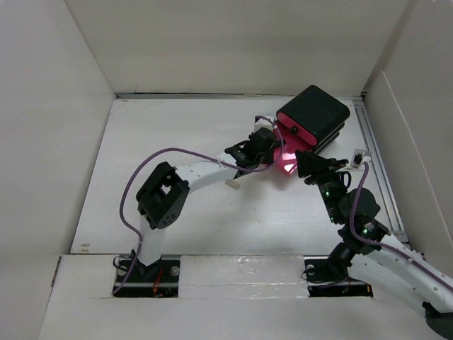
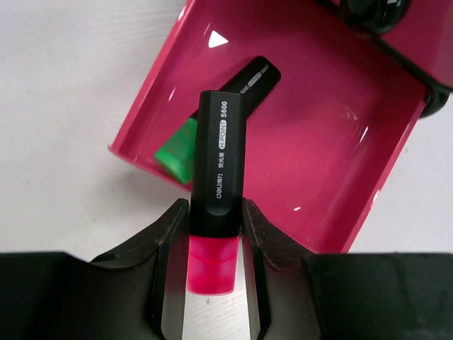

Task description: Organize the desk

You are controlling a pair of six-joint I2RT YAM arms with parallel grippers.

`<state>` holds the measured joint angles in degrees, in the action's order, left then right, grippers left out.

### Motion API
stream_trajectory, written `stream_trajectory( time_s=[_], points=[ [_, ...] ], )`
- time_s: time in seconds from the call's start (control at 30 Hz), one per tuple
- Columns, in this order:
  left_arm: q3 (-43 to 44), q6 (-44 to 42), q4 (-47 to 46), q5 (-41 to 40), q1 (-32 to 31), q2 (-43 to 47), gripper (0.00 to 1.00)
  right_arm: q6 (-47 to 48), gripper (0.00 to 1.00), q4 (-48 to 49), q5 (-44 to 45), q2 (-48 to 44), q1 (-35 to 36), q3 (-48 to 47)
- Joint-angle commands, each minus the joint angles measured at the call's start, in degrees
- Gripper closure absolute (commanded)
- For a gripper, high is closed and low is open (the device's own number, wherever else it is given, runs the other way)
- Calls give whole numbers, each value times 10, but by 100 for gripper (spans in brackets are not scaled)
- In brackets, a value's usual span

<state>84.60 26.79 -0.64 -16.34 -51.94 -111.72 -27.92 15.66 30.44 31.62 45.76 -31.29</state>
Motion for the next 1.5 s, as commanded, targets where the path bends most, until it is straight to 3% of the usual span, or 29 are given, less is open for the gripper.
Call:
stream_trajectory(
  time_s=[0.0,0.3,0.87,0.97,1.0,1.07,1.17,1.37,1.4,1.43,1.47],
  points=[
    [54,-18,5,3,5,-10,100,-4,56,21,4,2,-2,-4],
    [139,-19,32,44,5,-78,100,-1,55,17,-1,-5,-2,-7],
    [172,67,-15,113,5,-104,100,-2,55,15,-6,-5,-2,-8],
    [181,67,-17,126,5,-111,91,-1,55,17,2,-5,-2,-5],
    [180,67,-21,135,5,-111,76,-2,55,16,0,-7,-2,-6],
    [176,63,-24,143,5,-110,54,-5,55,16,1,-8,-2,-4],
    [136,55,-51,145,5,-85,45,-5,56,19,1,-8,-2,-4],
    [-11,37,-147,106,5,33,48,-8,59,21,1,-13,-2,2],
    [-36,34,-162,86,5,51,50,-8,63,24,2,-13,-2,4],
    [-58,33,-186,75,5,89,52,-8,78,28,3,-12,-2,6],
    [-106,31,-196,63,5,109,58,-8,85,29,2,-9,-2,6]
  ],
)
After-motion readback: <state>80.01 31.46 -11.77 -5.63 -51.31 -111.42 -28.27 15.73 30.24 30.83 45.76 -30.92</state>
